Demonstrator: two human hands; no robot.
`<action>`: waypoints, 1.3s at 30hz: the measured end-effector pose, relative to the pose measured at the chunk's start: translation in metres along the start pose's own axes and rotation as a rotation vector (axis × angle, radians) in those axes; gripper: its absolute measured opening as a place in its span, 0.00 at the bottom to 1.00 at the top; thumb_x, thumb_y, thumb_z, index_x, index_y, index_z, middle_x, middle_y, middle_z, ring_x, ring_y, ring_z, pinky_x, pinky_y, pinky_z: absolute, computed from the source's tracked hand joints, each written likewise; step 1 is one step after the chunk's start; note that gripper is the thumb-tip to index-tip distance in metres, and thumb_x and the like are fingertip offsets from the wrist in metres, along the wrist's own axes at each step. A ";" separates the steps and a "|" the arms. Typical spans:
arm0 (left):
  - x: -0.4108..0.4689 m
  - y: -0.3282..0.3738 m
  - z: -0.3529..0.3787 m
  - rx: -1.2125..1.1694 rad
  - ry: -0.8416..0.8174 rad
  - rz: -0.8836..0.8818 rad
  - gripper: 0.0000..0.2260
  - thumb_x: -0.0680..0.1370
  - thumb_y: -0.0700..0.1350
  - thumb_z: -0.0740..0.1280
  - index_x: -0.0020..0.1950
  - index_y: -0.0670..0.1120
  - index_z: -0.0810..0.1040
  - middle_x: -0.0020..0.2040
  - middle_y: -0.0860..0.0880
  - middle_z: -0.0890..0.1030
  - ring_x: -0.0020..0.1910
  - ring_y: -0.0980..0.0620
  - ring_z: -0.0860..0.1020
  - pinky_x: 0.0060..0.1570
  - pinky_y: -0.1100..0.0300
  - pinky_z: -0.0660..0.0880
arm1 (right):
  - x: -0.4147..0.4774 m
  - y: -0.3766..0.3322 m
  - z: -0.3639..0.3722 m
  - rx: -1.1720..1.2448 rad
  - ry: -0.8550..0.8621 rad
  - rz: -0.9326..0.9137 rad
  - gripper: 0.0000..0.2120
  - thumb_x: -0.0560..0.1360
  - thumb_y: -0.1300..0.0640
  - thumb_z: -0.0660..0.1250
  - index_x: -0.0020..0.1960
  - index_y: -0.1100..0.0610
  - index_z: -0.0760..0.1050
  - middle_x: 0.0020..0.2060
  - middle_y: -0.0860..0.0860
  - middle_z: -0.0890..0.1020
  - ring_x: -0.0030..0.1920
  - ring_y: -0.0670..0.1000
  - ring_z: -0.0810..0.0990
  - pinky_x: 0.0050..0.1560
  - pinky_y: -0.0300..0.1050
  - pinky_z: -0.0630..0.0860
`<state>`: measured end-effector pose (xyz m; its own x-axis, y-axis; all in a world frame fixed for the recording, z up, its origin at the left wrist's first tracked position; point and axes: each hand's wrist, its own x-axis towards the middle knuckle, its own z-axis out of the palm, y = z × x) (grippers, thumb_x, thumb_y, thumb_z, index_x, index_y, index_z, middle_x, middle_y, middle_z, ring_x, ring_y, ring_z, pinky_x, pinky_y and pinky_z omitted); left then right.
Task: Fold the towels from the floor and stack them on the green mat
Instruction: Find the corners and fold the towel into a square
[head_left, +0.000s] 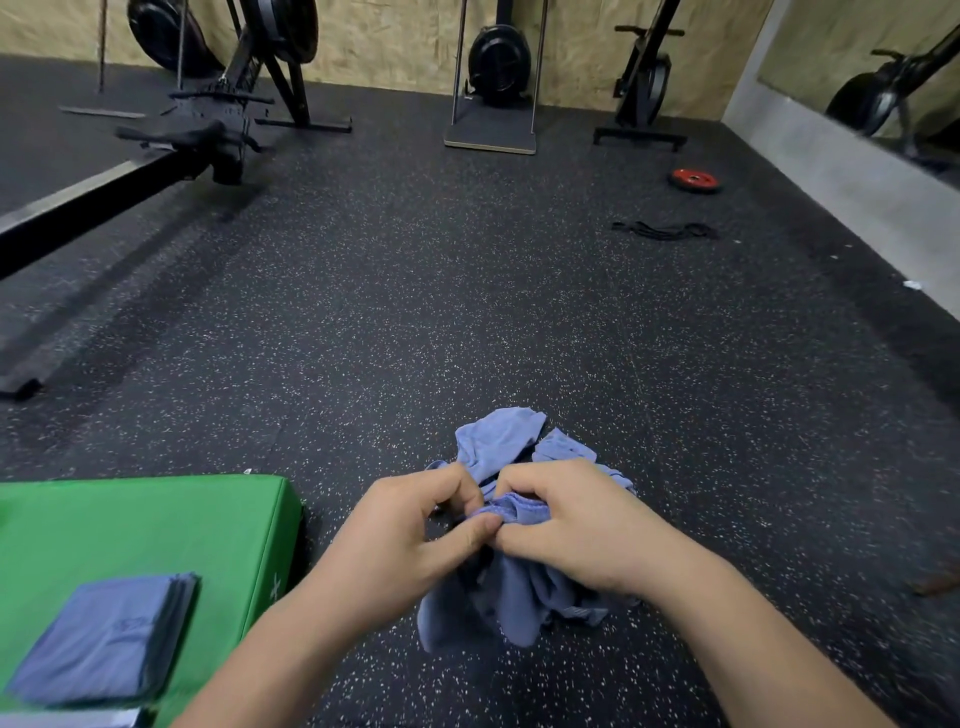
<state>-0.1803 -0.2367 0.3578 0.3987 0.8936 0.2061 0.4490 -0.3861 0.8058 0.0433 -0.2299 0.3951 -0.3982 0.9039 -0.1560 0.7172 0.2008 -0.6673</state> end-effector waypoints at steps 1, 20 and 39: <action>0.000 0.000 -0.001 0.001 0.004 0.004 0.09 0.81 0.49 0.76 0.43 0.52 0.79 0.41 0.55 0.84 0.43 0.53 0.81 0.49 0.53 0.78 | 0.000 -0.001 -0.001 0.005 0.012 -0.003 0.07 0.76 0.46 0.74 0.45 0.46 0.78 0.39 0.47 0.83 0.39 0.47 0.78 0.41 0.48 0.74; 0.003 -0.039 0.010 0.284 -0.042 0.049 0.14 0.81 0.62 0.67 0.46 0.54 0.81 0.43 0.60 0.80 0.45 0.61 0.78 0.49 0.54 0.77 | -0.005 0.001 -0.015 -0.001 0.260 0.004 0.12 0.74 0.50 0.72 0.40 0.54 0.71 0.31 0.52 0.75 0.33 0.50 0.68 0.37 0.52 0.71; 0.007 -0.083 -0.022 0.416 -0.128 -0.233 0.11 0.78 0.58 0.76 0.39 0.65 0.78 0.37 0.62 0.83 0.38 0.62 0.80 0.42 0.58 0.79 | -0.011 0.025 -0.050 0.038 0.759 0.140 0.07 0.76 0.59 0.72 0.43 0.57 0.75 0.32 0.53 0.77 0.33 0.49 0.70 0.37 0.46 0.71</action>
<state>-0.2323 -0.1931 0.3042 0.3332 0.9418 -0.0443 0.8085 -0.2613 0.5273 0.0942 -0.2157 0.4163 0.2060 0.9340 0.2919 0.7064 0.0644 -0.7049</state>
